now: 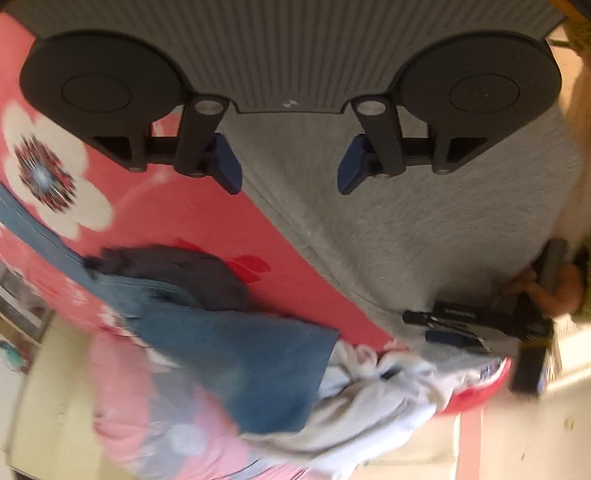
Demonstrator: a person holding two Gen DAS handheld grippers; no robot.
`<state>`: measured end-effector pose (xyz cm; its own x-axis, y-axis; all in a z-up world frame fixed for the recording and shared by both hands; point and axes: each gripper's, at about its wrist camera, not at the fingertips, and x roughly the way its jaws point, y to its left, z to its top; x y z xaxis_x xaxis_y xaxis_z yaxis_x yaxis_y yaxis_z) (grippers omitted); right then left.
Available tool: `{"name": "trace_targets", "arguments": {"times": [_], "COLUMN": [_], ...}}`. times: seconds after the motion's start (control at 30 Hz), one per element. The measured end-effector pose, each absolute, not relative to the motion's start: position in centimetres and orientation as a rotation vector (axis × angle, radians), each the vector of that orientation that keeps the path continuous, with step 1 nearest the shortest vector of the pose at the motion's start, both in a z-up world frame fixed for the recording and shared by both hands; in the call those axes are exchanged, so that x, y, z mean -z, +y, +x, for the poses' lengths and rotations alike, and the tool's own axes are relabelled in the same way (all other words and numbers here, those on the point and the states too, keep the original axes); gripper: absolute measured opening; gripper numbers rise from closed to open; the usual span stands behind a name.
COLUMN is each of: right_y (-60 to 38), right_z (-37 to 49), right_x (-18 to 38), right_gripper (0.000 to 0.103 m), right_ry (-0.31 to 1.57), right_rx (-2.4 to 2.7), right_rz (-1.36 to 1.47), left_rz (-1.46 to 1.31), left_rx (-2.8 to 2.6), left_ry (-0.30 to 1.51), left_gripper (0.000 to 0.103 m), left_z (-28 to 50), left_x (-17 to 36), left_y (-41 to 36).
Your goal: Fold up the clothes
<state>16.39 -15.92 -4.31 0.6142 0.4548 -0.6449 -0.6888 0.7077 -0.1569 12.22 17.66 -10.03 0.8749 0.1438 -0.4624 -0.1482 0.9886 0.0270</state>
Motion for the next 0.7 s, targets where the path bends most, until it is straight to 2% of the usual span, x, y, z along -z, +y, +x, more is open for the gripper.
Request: {"name": "trace_targets", "arguments": {"times": [0.1, 0.13, 0.17, 0.23, 0.27, 0.53, 0.7], "right_y": [-14.5, -14.1, -13.6, -12.4, -12.0, -10.4, -12.2], "right_z": [19.2, 19.7, 19.8, 18.9, 18.2, 15.0, 19.1], "right_x": [4.7, 5.1, 5.4, 5.9, 5.6, 3.2, 8.2], "right_gripper": [0.047, 0.039, 0.026, 0.011, 0.008, 0.007, 0.009], "right_ry": [0.676, 0.704, 0.725, 0.724, 0.693, 0.465, 0.587], "right_rx": [-0.728, -0.742, -0.754, -0.754, -0.732, -0.561, -0.453], "right_rz": [-0.424, -0.434, -0.446, -0.478, -0.518, -0.736, -0.683], "left_rz": [-0.013, -0.012, -0.012, -0.01, -0.012, 0.053, 0.054], "left_rx": [-0.147, -0.146, -0.146, -0.144, -0.144, -0.193, -0.191], "left_ry": [0.481, 0.48, 0.479, 0.476, 0.472, 0.433, 0.47], "left_gripper": [0.066, 0.066, 0.066, 0.066, 0.066, 0.069, 0.07], "left_z": [12.2, 12.2, 12.2, 12.2, 12.1, 12.3, 12.7], "left_x": [10.0, 10.0, 10.0, 10.0, 9.9, 9.5, 9.8], "left_y": [17.7, 17.7, 17.7, 17.6, 17.7, 16.8, 17.0]}}
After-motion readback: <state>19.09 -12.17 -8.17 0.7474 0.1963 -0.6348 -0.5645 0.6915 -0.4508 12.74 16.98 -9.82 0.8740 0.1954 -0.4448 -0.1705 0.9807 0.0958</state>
